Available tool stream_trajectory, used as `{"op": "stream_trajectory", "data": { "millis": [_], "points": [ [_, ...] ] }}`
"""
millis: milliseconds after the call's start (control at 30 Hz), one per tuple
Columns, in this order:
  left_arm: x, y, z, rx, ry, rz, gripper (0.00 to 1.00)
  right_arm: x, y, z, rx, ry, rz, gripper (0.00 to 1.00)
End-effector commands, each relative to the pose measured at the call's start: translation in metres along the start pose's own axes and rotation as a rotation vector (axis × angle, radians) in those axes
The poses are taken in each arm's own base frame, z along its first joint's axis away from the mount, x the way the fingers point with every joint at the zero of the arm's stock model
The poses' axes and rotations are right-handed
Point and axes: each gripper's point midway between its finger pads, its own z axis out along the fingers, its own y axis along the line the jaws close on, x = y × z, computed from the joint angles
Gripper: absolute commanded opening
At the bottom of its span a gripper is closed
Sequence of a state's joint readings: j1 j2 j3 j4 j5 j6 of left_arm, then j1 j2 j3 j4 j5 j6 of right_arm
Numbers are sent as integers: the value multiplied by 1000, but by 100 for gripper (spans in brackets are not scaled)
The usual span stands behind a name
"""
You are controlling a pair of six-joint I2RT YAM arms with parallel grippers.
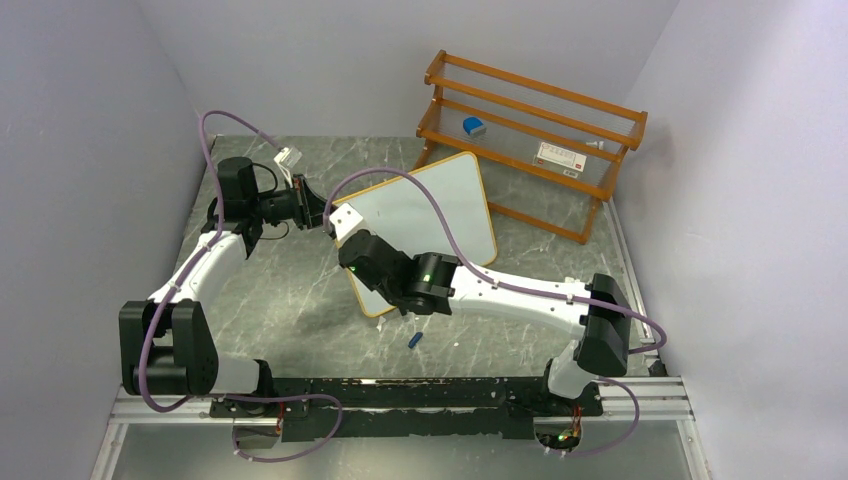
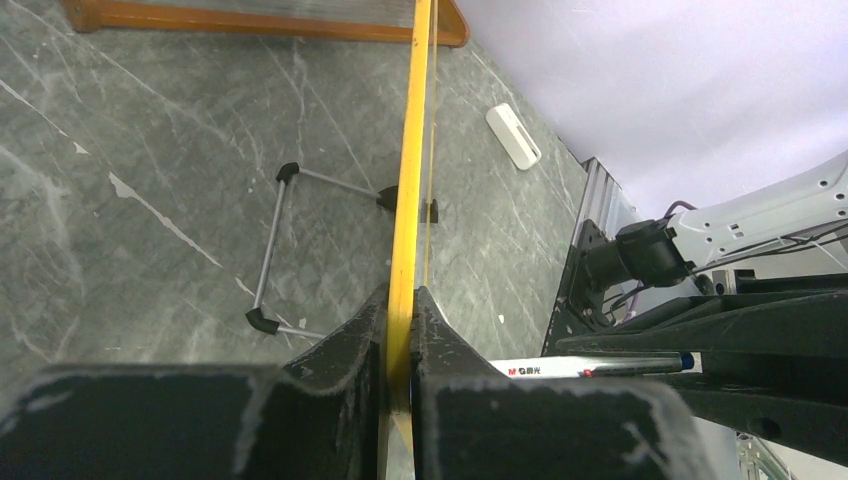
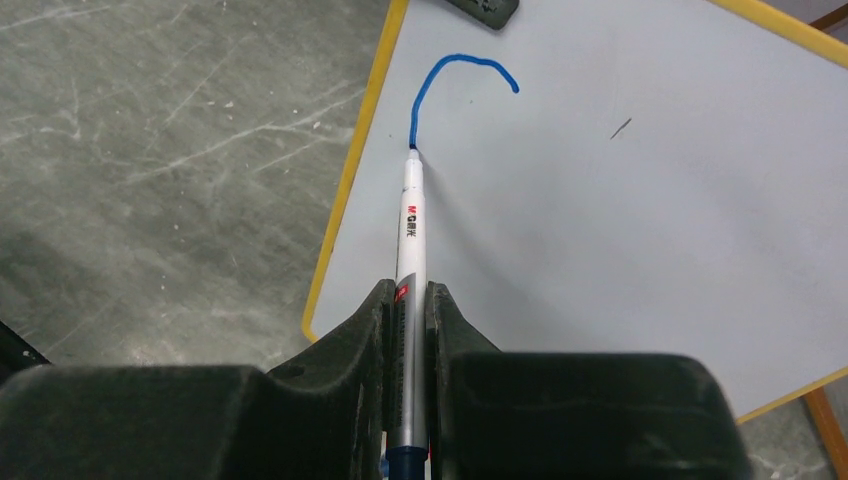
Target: Write a sentence on the whiteboard
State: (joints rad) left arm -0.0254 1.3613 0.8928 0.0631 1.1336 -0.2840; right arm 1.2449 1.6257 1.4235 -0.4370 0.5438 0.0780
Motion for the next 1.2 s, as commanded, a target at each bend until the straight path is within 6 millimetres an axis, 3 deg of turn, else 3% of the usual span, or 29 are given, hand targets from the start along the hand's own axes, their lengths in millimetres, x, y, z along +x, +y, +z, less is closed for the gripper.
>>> {"op": "stream_trajectory", "data": {
  "millis": [0,700,1167],
  "points": [
    [5,-7,4,38,25,-5,5,26,-13,3,64,75,-31,0],
    [7,-8,5,41,28,-8,5,20,-34,-5,161,39,-25,0],
    [7,-8,5,39,31,-5,5,-4,-34,-7,143,-69,33,0]
  ]
}}
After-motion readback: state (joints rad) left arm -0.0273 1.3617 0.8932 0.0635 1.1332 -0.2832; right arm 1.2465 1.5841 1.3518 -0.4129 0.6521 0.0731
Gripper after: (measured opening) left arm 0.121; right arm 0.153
